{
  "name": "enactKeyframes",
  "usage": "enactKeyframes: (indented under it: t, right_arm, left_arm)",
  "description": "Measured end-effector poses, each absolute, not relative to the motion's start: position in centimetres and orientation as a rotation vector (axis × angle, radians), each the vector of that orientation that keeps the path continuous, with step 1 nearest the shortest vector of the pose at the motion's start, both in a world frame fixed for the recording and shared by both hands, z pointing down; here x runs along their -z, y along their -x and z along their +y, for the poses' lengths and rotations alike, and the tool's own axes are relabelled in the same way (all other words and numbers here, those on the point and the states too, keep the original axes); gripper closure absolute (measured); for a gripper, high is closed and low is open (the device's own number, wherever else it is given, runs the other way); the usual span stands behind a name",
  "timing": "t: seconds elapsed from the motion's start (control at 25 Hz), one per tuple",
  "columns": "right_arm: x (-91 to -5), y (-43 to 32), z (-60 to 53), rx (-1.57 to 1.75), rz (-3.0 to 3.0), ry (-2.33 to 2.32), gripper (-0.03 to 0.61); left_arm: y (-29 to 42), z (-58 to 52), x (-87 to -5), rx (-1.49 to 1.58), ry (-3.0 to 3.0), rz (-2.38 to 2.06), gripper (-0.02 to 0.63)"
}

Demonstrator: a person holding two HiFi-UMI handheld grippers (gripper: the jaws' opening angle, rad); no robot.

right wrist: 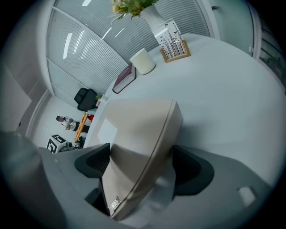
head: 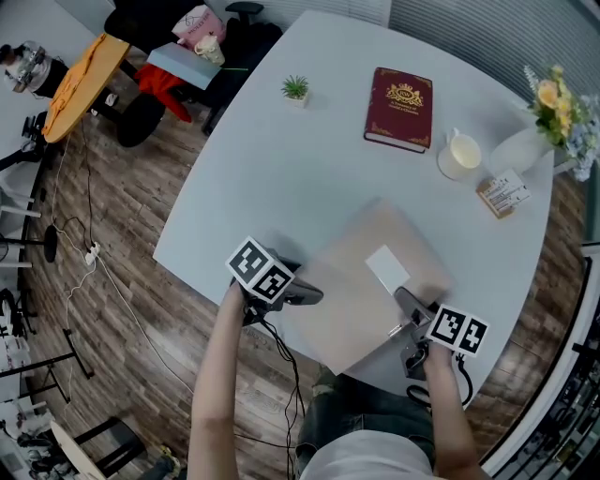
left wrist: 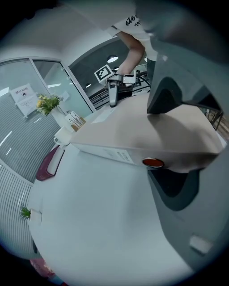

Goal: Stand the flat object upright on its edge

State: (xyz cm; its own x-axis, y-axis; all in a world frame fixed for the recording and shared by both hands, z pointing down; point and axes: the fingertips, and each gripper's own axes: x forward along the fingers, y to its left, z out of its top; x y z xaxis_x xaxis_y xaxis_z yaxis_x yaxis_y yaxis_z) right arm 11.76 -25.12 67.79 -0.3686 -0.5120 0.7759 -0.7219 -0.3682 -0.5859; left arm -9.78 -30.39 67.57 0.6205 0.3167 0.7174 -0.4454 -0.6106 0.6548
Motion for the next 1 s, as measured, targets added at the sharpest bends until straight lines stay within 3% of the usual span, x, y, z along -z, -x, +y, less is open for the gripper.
enactKeyframes:
  t: [0.56, 1.0]
  right_arm:
    - [-67.2, -12.2, -25.7, -1.849, -1.619, -1.682, 0.179]
    - [-62.4, -10.7, -26.9, -1.651, -1.806, -1.671, 0.207]
  left_arm:
    - [9.5, -29.5, -67.2, -1.066, -1.96, -0.145, 0.244]
    - [11.2, -28.0, -64.0, -1.03, -2.051, -0.26, 0.252]
